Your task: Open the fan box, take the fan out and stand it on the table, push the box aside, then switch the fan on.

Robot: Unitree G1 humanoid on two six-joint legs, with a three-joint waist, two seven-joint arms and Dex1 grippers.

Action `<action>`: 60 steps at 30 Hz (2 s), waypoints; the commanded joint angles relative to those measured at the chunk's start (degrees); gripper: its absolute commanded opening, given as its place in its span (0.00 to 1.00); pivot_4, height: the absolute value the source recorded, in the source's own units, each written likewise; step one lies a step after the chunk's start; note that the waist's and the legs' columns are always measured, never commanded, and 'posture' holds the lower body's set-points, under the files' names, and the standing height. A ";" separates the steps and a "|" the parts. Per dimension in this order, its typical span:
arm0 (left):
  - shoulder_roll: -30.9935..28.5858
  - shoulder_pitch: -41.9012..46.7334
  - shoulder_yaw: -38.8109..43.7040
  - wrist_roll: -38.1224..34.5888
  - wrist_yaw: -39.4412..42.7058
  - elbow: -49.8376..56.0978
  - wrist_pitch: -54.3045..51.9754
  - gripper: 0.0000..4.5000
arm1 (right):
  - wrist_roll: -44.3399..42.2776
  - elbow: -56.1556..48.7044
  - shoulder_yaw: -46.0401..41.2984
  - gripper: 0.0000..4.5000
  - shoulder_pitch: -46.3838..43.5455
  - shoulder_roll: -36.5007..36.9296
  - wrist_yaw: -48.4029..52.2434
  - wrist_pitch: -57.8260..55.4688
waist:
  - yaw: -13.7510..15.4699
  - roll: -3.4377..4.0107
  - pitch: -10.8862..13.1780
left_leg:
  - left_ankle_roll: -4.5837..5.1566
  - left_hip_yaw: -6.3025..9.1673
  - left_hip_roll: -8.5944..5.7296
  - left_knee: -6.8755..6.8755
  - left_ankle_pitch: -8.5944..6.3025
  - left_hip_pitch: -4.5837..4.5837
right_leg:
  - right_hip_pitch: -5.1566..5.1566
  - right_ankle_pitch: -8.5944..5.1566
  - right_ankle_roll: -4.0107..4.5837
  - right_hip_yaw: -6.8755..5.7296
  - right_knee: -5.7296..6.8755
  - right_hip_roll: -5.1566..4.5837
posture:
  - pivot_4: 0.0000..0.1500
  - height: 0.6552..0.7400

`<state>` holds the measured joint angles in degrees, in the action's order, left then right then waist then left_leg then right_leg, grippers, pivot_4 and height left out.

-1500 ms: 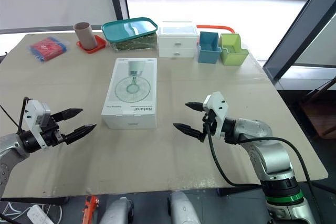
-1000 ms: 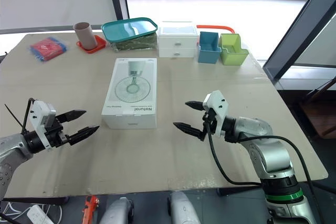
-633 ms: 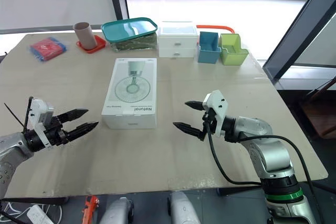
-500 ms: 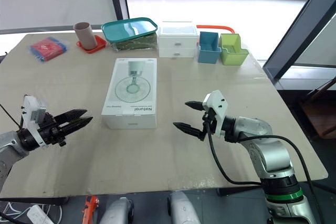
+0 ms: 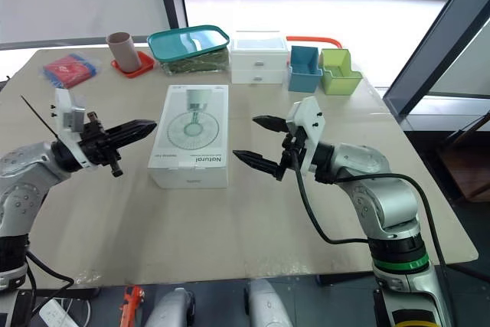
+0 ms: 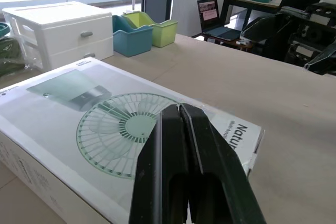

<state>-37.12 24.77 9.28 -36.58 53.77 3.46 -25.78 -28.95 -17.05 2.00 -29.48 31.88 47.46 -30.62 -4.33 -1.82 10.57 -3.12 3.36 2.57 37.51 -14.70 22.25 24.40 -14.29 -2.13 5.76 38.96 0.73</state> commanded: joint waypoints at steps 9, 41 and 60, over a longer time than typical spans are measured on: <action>3.08 8.08 -7.62 12.94 3.69 -17.00 13.28 0.02 | 14.29 -5.96 11.96 1.00 -7.78 -2.77 -5.53 3.95 | 0.01 0.00 0.00 | 0.00 0.02 -0.02 0.02 0.00 0.09 | 0.08 0.00 0.00 -0.01 0.02 -0.02 | 1.00 1.00; 3.74 7.44 -6.95 15.29 5.90 -18.10 14.76 0.02 | 30.29 6.47 23.74 1.00 -11.76 -10.27 -1.15 13.35 | 0.01 -0.01 -0.01 | -0.01 0.15 -0.02 0.05 0.00 0.07 | 0.02 0.02 0.03 -0.15 0.07 -0.05 | 1.00 1.00; 4.01 6.46 -6.92 15.72 5.14 -16.61 14.89 0.02 | 34.15 8.52 23.18 1.00 -12.88 -11.49 -1.93 10.14 | 0.00 -0.01 -0.01 | -0.01 0.16 -0.02 0.05 0.01 0.06 | 0.03 0.02 0.03 -0.16 0.08 -0.04 | 1.00 1.00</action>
<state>-32.75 31.85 1.91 -21.35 59.04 -14.52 -11.15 4.84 -7.21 26.29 -41.10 20.40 45.80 -20.68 -4.32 -1.83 10.56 -3.13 3.51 2.55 37.57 -14.69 22.31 24.43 -14.27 -2.10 5.61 39.04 0.68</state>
